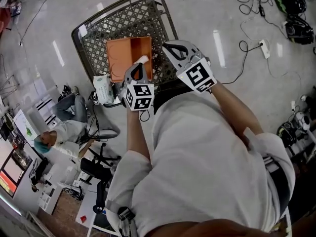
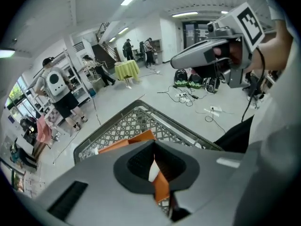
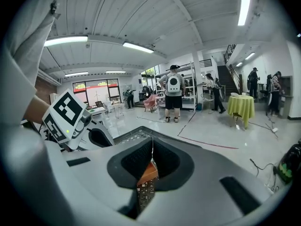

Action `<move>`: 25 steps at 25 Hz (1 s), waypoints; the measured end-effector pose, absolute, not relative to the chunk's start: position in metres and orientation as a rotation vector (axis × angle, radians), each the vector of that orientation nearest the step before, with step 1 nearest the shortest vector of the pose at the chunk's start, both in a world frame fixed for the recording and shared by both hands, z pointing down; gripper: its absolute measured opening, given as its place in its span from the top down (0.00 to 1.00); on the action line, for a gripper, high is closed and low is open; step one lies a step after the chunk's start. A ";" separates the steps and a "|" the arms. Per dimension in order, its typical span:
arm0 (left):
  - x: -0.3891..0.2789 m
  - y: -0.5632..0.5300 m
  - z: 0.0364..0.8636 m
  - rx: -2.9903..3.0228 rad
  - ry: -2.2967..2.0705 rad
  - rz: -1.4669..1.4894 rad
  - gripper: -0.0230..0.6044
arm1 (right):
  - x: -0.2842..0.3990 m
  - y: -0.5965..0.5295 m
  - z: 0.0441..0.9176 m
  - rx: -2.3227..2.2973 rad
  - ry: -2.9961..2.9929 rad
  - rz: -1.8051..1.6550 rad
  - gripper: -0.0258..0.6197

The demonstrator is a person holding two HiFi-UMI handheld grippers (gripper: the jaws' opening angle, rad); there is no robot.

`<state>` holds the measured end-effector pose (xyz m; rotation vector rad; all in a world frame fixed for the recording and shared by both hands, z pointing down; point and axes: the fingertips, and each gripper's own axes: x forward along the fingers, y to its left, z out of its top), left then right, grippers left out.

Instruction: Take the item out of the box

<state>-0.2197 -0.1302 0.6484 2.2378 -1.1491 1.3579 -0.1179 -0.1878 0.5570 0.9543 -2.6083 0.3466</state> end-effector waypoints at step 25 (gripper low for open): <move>-0.240 -0.121 0.744 2.251 -0.780 1.752 0.95 | -0.122 -0.181 0.604 0.942 -2.506 0.442 0.95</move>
